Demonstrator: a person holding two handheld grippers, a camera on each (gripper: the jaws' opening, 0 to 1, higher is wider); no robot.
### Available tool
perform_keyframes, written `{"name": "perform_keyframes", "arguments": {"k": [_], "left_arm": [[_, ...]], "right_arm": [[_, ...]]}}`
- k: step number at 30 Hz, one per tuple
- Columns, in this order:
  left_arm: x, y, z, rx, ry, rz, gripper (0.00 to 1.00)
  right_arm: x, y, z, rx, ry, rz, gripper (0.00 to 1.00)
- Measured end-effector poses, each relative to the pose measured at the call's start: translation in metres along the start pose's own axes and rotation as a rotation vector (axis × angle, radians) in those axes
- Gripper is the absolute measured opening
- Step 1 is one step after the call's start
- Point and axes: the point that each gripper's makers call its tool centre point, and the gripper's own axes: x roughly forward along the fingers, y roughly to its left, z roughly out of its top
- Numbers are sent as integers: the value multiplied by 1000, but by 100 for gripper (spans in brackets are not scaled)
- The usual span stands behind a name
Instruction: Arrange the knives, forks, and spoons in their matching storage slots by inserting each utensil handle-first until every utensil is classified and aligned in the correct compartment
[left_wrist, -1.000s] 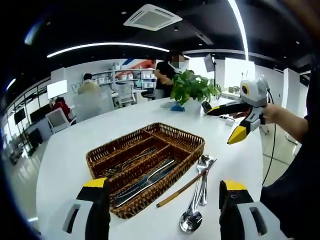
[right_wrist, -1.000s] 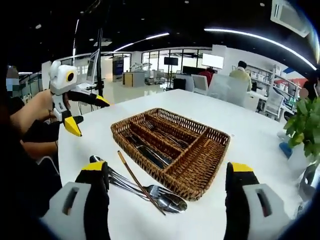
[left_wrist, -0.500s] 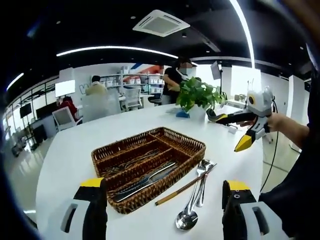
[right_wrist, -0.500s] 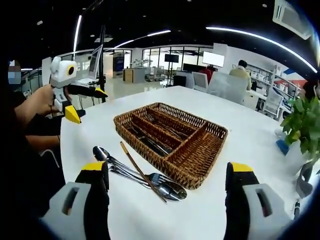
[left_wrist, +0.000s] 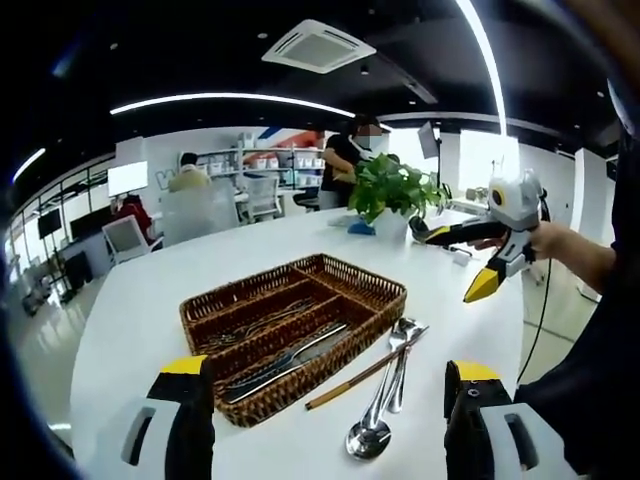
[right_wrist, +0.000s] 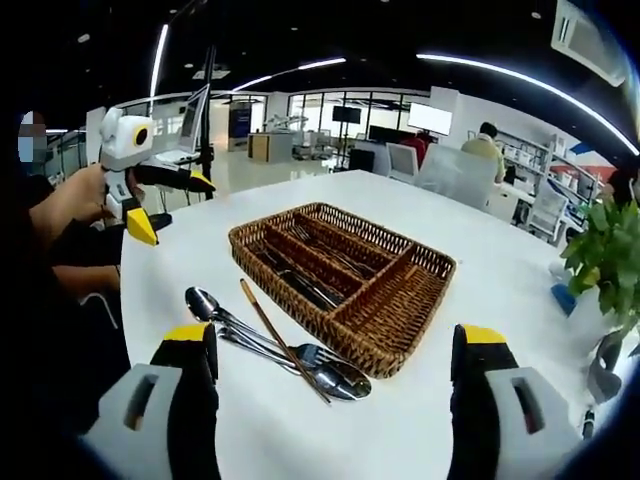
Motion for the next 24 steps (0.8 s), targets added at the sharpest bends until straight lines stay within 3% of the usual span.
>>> {"name": "perform_keyframes", "arguments": {"k": [8,20,24], "left_arm": [[-1,-2,-5,-9,9,-1,100],[-2,-3,-7,-12,11,-2,100],[-1,-2,-8,-13,11,2,100]], "right_arm": [[3,5,-1,-12,7,21,98],[21,19,-9,-108,75,98,75],[27,24,-12,-117,85,127,72]]}}
